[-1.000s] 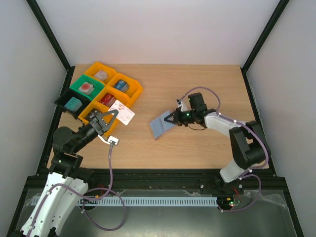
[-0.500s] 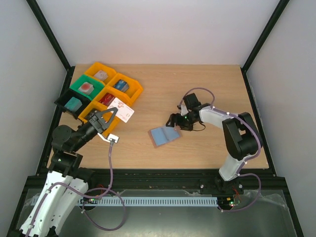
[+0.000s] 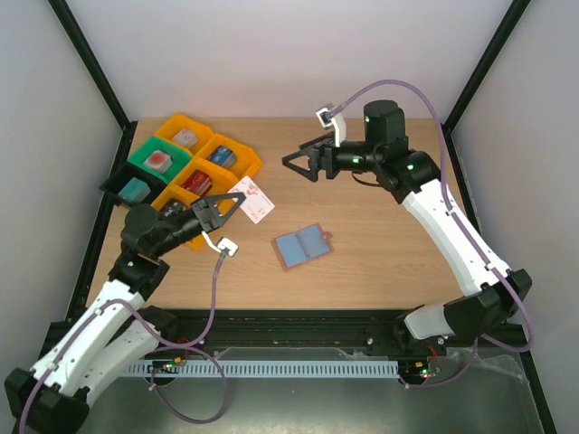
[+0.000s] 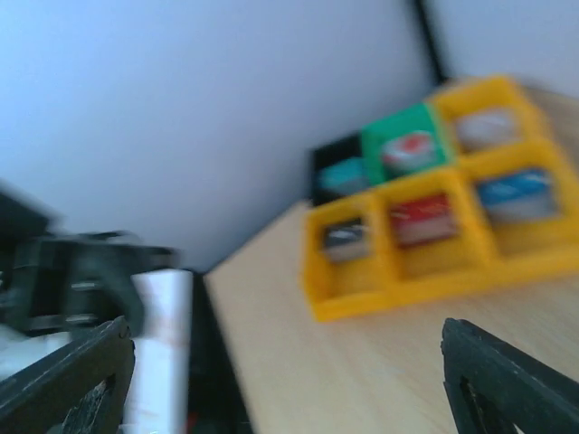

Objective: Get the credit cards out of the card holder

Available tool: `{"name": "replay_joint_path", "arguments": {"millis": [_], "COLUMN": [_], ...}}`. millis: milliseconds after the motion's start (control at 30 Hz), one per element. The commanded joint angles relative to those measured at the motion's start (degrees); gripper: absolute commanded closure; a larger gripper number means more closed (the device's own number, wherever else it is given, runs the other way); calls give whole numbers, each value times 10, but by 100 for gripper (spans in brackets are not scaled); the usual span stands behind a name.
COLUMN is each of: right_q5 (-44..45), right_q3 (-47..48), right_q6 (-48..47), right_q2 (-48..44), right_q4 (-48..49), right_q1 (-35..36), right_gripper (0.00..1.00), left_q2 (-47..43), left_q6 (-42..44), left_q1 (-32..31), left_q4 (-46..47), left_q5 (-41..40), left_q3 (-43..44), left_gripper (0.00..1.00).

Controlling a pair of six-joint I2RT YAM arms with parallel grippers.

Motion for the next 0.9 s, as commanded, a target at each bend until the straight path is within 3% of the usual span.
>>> {"name": "replay_joint_path", "arguments": {"millis": [0,200,433,633,800,867], "right_q5": [-192,-200,-183,-181,-184,-174], "right_q3": [-4,-11,-22,-45,-72,-71], "right_q6": [87,141,127,153,202,207], "right_q2": [6,15,23,26,8,0], "right_q4": [151,178,141,156,214,212], "right_q1": [34,38,40,70,74,74], "right_gripper": [10,19,33,59,96,98], "left_q2": [67,135,164,170,164,162], "left_q6": [-34,-58,-73,-67,-67,-63], "left_q1": [-36,-66,-66,-65,-67,-71], "left_q4": [159,208,241,245,246,244], "left_q5": [26,11,2,3,0,1], "left_q3": [17,48,46,51,38,34], "left_gripper": [98,98,98,98,98,98]}}
